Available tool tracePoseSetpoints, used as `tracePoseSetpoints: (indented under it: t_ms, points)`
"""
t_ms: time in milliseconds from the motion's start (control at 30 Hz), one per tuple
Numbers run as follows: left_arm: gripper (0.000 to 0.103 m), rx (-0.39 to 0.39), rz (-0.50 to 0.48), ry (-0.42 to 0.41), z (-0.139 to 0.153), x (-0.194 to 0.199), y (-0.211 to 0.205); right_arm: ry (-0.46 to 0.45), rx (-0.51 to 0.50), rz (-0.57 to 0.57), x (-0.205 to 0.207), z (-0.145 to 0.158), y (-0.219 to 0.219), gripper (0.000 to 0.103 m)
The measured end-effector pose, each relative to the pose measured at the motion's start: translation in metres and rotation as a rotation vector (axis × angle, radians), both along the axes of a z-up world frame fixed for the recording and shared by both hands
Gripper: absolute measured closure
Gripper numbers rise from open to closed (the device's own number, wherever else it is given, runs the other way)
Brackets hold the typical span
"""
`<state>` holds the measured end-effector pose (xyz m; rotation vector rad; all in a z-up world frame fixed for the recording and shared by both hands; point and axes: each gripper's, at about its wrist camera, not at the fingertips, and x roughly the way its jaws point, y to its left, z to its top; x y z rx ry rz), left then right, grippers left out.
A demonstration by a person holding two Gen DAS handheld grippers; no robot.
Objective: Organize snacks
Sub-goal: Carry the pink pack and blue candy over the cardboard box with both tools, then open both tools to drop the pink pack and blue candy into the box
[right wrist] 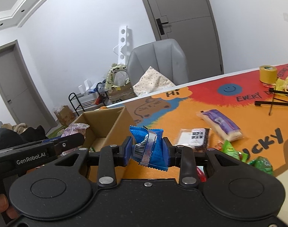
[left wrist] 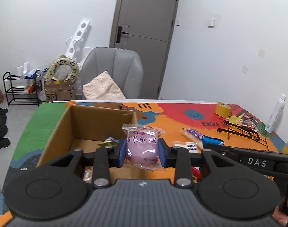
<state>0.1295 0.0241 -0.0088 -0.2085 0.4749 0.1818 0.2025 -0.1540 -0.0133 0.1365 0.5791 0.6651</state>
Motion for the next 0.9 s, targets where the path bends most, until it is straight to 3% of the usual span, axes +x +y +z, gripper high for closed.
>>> tracePoseSetpoints:
  t_ms: [900]
  points:
    - [0.07, -0.089, 0.095, -0.001, -0.016, -0.009, 0.085, -0.026, -0.077, 0.105, -0.004, 0.009, 0.098, 0.071]
